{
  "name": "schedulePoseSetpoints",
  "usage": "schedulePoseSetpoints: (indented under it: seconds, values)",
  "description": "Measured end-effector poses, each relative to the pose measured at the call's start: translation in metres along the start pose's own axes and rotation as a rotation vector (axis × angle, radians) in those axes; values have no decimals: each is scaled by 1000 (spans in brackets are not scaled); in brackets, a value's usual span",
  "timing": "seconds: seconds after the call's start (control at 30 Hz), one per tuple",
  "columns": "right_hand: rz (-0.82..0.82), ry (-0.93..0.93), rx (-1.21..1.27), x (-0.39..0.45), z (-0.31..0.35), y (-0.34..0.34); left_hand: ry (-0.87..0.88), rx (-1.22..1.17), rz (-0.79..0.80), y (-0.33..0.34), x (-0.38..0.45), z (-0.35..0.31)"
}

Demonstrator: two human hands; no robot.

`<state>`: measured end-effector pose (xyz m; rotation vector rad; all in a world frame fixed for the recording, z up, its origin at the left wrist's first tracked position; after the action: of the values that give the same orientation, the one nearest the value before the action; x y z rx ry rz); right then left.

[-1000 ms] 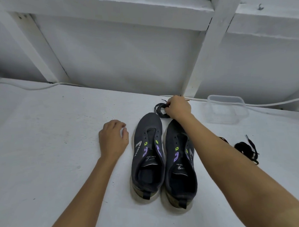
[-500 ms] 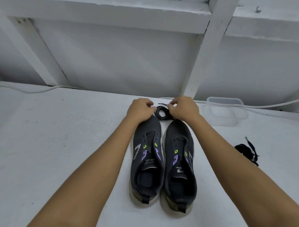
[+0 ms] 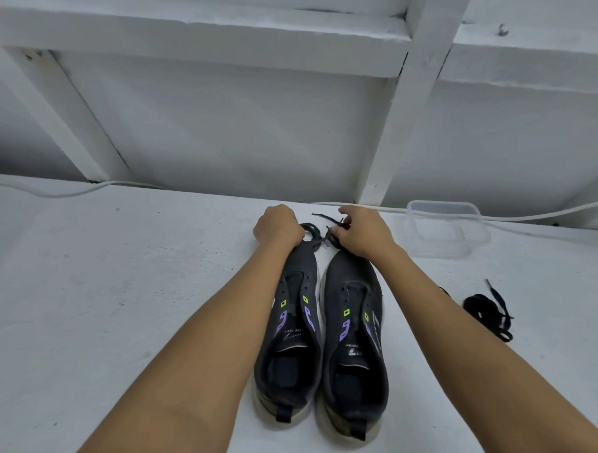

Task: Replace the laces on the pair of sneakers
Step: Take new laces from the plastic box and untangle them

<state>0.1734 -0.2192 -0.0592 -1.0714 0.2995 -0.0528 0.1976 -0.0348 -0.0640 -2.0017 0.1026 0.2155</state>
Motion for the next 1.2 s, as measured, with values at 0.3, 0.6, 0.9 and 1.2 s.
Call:
schedulePoseSetpoints:
  seconds: [0.3, 0.6, 0.9, 1.2]
  values:
    - [-106, -40, -84, -6, 7, -10, 129, -304, -172, -23, 1, 24]
    - [-77, -223, 302, -18, 56, -27, 316, -432, -306, -70, -19, 1]
    - [17, -238, 405, -30, 74, -36, 425, -418, -347, -113, -41, 8]
    - [118, -297, 435, -48, 97, -42, 351, -505, -309, -123, -56, 29]
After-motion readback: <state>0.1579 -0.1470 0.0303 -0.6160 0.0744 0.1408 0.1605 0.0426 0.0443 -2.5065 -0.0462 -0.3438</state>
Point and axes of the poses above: each hand's wrist, its own x-axis towards the middle knuckle, its own y-axis out of the palm, z = x × y, the point moved 8 cm from there along x, towards the middle knuckle, and after that the axes turned 6 degrees about y, right-handed, at the moved point
